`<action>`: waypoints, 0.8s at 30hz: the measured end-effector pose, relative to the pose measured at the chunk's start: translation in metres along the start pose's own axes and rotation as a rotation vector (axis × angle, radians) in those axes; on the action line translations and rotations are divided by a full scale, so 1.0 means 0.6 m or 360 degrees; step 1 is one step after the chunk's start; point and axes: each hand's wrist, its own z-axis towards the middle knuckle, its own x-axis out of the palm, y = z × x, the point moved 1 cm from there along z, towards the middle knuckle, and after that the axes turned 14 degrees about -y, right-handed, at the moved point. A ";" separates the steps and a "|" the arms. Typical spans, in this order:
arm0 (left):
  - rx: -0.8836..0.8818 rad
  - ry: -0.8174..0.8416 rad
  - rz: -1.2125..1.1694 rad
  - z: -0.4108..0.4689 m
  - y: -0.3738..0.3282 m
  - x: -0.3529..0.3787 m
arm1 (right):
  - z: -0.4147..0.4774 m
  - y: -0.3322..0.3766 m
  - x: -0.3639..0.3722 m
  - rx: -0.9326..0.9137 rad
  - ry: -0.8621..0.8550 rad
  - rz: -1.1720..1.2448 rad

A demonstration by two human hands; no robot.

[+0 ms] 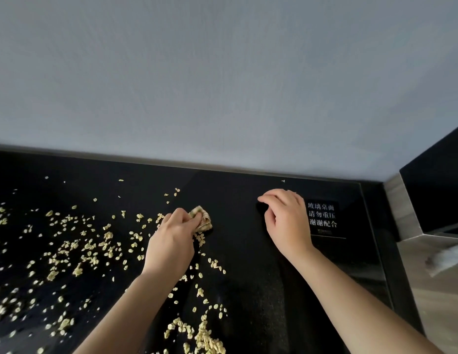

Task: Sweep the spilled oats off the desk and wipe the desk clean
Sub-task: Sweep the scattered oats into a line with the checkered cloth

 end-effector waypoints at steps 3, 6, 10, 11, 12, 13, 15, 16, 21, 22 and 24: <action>0.0011 -0.0065 -0.0093 0.031 -0.023 -0.013 | 0.005 -0.019 -0.019 0.0166 0.0001 -0.0184; 0.0231 -0.0109 -0.0243 0.074 -0.088 0.003 | -0.004 -0.063 -0.048 0.0286 0.0040 -0.0372; 0.0383 -0.0113 -0.0357 0.130 -0.170 0.067 | -0.028 -0.096 -0.058 0.0284 0.0121 -0.0415; 0.0410 -0.0109 -0.0361 0.145 -0.186 0.083 | -0.029 -0.096 -0.056 0.0288 0.0122 -0.0413; 0.0449 -0.0096 -0.0345 0.159 -0.200 0.098 | -0.028 -0.096 -0.054 0.0295 0.0125 -0.0411; 0.0506 -0.0082 -0.0313 0.169 -0.214 0.111 | -0.028 -0.096 -0.054 0.0294 0.0125 -0.0412; 0.0621 -0.0045 -0.0245 0.180 -0.235 0.138 | -0.028 -0.098 -0.055 0.0289 0.0116 -0.0411; 0.0666 -0.0028 -0.0229 0.182 -0.241 0.149 | -0.028 -0.099 -0.054 0.0285 0.0115 -0.0411; 0.0740 -0.0032 -0.0205 0.169 -0.235 0.163 | -0.028 -0.102 -0.051 0.0292 0.0124 -0.0363; 0.0740 -0.0036 -0.0207 0.161 -0.227 0.157 | -0.029 -0.102 -0.051 0.0291 0.0127 -0.0353; 0.0733 -0.0054 -0.0213 0.133 -0.207 0.142 | -0.029 -0.102 -0.052 0.0288 0.0126 -0.0350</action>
